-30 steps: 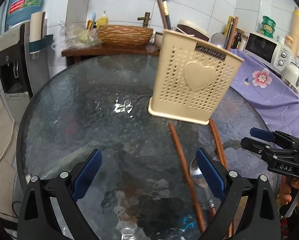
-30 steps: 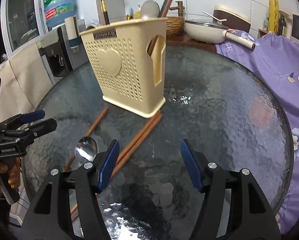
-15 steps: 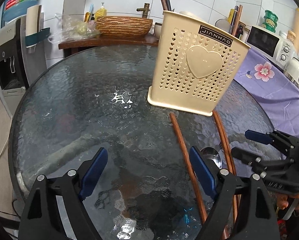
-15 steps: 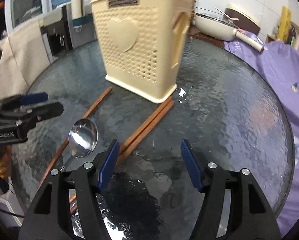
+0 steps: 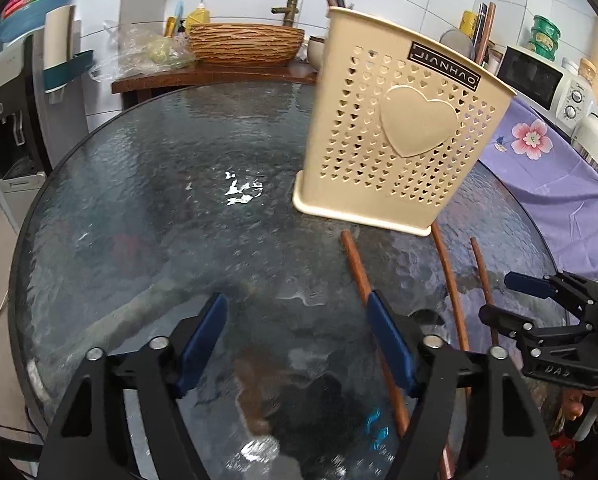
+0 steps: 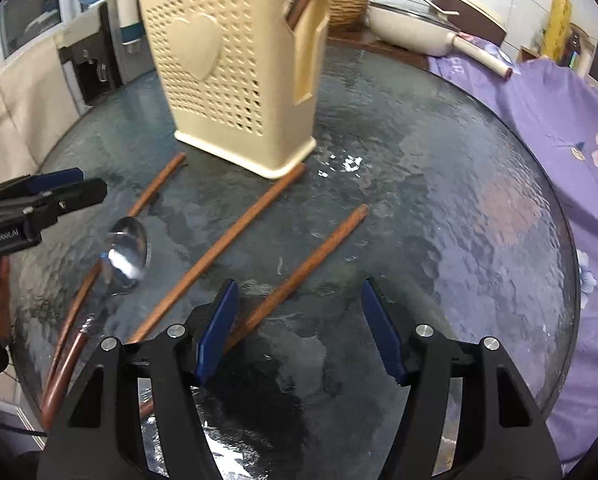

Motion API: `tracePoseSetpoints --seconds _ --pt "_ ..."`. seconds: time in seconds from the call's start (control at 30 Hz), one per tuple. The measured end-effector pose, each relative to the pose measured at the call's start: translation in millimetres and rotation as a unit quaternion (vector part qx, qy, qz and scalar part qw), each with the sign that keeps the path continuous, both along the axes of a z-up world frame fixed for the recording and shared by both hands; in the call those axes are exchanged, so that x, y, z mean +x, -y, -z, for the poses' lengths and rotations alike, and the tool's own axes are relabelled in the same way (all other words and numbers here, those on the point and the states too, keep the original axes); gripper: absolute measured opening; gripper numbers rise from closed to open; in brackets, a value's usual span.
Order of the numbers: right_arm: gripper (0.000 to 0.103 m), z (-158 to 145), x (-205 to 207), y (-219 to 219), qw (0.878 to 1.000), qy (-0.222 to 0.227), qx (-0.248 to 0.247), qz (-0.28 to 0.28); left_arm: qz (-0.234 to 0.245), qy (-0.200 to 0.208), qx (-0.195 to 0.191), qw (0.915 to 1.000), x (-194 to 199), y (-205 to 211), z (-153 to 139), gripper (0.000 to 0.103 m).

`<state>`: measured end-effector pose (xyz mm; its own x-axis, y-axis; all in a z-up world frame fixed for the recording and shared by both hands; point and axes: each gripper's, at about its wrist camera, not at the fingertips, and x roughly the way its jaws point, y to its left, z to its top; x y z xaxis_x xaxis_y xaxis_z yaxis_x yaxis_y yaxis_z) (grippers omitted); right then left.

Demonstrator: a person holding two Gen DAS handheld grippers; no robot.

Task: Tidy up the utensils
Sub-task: 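Move both open tools down toward the wooden chopsticks on the table, then grasp a wooden chopstick with the right tool while the left tool grasps another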

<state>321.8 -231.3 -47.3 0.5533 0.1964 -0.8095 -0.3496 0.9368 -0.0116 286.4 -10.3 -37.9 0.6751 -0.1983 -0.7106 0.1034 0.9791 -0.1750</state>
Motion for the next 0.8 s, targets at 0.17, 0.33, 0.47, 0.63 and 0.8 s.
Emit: tracePoseSetpoints --seconds 0.17,0.33,0.47,0.63,0.8 --pt "0.054 -0.2 4.2 -1.8 1.000 -0.012 0.011 0.016 0.025 -0.011 0.014 0.9995 22.3 16.0 -5.5 0.057" --pt "0.042 -2.7 13.7 -6.2 0.999 -0.019 0.010 0.028 0.053 -0.031 0.062 0.9962 41.7 38.8 -1.6 0.052" --pt "0.031 -5.7 23.1 0.1 0.998 -0.034 0.036 0.046 0.061 -0.040 0.097 0.9926 48.0 48.5 3.3 0.051" --pt "0.021 -5.5 32.2 3.4 0.995 -0.047 0.063 0.059 0.074 -0.047 0.106 0.9905 49.5 55.7 7.4 0.036" --pt "0.015 -5.8 38.3 -3.9 0.995 -0.050 0.068 0.060 0.078 -0.047 0.114 0.9894 49.0 60.3 6.8 0.013"
